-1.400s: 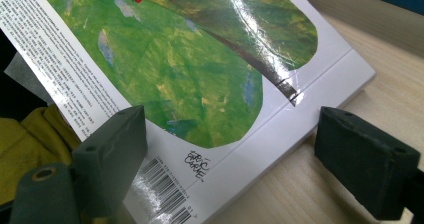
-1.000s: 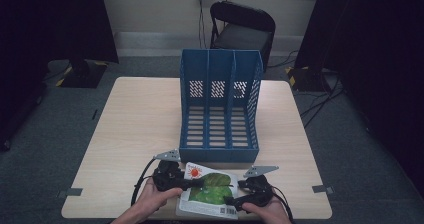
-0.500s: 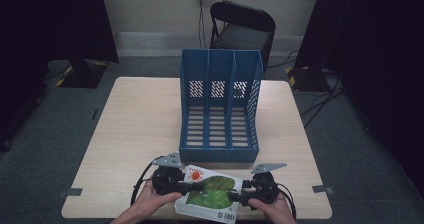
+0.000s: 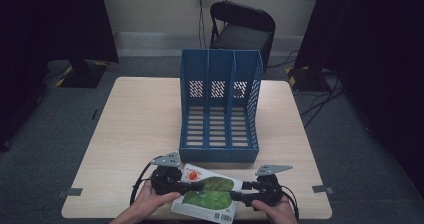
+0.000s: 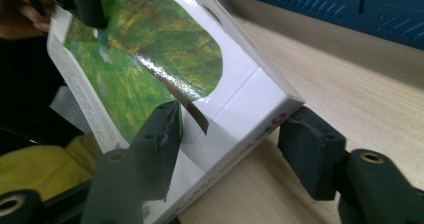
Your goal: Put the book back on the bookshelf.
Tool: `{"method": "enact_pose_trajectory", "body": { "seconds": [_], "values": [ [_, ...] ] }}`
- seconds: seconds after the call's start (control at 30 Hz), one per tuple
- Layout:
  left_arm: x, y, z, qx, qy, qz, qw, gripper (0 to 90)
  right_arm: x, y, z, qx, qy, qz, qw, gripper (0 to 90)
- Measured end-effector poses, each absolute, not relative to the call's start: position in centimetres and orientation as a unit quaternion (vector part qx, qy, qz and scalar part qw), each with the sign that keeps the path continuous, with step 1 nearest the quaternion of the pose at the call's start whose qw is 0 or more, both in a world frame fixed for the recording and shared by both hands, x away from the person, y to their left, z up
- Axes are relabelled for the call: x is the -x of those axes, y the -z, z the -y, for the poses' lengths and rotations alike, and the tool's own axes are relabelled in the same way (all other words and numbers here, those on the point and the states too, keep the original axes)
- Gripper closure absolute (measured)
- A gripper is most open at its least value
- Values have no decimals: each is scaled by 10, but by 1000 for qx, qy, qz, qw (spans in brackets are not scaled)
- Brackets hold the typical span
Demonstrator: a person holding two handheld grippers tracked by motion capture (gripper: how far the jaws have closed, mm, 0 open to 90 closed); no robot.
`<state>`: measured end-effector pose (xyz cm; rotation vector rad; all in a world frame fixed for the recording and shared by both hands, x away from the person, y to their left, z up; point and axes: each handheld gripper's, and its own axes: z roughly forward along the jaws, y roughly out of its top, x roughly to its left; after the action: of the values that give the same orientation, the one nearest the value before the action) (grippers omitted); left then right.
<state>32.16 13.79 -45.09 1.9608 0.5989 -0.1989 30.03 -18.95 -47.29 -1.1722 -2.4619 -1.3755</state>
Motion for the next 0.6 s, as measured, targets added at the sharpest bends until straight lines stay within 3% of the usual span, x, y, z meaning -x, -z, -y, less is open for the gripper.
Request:
{"method": "enact_pose_trajectory", "body": {
  "seconds": [0.6],
  "values": [
    [-322, 447, -145, -810, 69, -246, 527, 666, -298, 464, 205, 359, 530, 762, 102, 540]
  ]
}}
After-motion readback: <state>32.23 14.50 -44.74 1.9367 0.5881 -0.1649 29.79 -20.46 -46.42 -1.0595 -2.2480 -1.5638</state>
